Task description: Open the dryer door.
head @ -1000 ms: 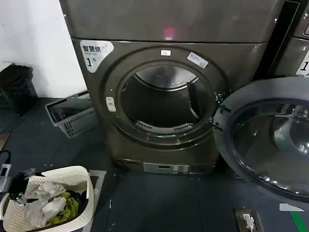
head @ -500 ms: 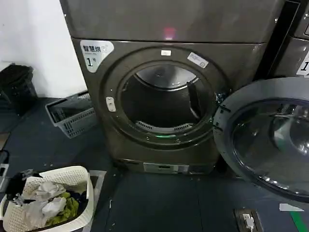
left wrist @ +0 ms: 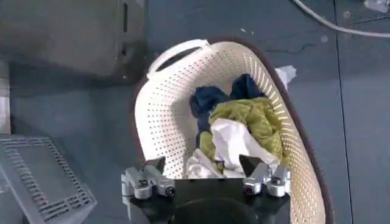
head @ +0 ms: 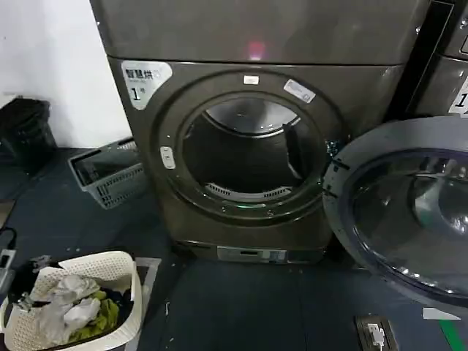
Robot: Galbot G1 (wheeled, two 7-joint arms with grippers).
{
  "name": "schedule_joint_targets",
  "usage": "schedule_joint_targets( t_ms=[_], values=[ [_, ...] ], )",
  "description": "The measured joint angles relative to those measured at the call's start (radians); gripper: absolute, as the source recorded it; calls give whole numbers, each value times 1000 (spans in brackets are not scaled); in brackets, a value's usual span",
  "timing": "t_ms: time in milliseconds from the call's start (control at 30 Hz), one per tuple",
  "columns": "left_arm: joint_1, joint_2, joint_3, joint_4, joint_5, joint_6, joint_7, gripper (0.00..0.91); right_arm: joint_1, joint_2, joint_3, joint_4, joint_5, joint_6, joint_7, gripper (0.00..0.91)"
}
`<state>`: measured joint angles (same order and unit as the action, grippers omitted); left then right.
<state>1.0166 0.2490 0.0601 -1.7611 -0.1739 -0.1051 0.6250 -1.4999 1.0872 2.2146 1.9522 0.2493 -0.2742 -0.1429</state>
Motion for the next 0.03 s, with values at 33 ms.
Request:
schedule_joint_targets(
  t_ms=[33],
  values=[
    [-1, 2, 1, -1, 5, -1, 2, 907, 0, 0, 0, 0, 0, 0, 0, 907]
  ],
)
